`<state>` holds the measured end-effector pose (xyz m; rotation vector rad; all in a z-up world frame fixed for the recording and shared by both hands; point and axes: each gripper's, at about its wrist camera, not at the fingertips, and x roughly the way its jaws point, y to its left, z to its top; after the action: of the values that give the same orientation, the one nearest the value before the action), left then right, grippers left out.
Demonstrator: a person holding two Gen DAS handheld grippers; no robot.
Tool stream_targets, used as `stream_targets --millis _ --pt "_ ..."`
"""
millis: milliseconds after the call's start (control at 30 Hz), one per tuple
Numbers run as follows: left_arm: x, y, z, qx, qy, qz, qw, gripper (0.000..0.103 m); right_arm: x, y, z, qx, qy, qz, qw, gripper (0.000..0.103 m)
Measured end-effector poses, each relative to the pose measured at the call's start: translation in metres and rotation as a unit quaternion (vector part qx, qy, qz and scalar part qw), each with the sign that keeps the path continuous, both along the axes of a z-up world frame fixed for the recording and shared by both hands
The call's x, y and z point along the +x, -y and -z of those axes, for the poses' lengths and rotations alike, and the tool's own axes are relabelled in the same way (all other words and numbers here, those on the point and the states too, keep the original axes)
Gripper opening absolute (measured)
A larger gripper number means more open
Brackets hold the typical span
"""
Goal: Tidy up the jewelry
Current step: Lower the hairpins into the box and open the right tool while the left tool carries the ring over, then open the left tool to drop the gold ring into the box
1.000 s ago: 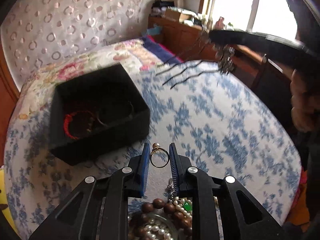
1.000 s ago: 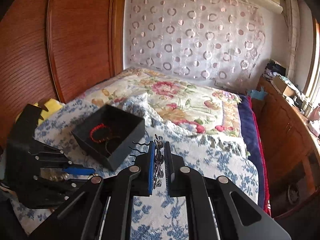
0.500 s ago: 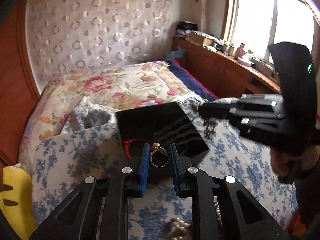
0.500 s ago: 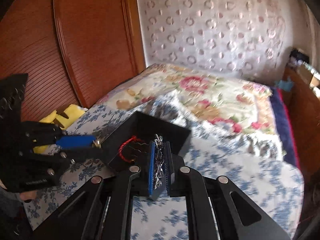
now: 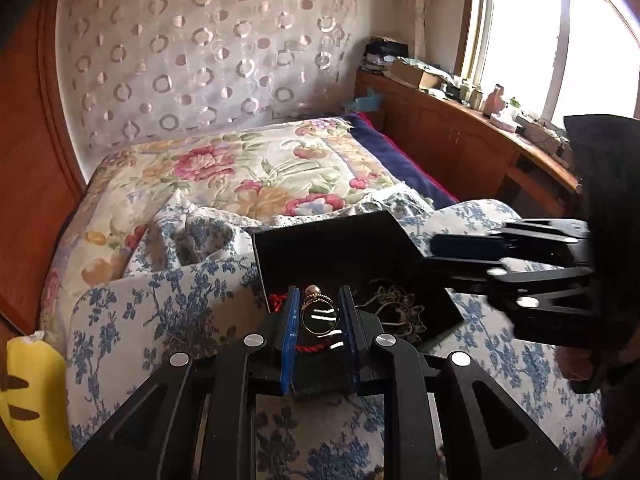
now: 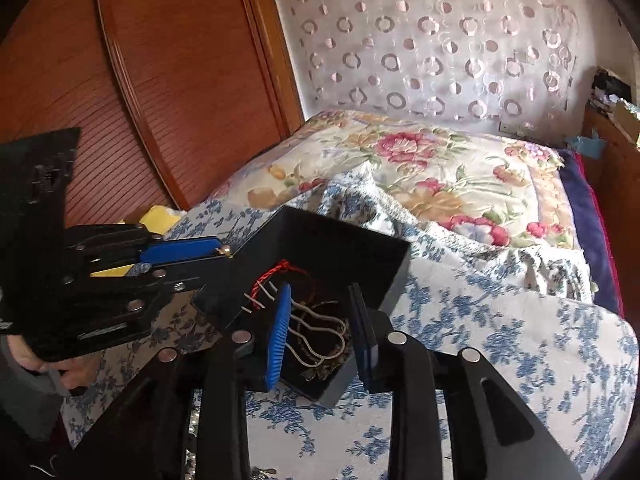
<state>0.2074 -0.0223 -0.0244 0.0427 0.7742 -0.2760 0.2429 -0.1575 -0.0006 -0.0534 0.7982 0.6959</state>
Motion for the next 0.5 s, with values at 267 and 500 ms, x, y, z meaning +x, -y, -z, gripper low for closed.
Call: stream_targets --millis 267,500 --pt "0.031 0.005 0.007 0.004 -0.007 0.000 1.0000 0.019 -0.017 0.036 -0.003 -0.005 0.014 0.031 0.999 0.031" --pt "0.018 0.005 0.002 0.002 0.008 -0.002 1.0000 0.035 -0.044 0.054 0.007 -0.019 0.020 0.050 0.998 0.031"
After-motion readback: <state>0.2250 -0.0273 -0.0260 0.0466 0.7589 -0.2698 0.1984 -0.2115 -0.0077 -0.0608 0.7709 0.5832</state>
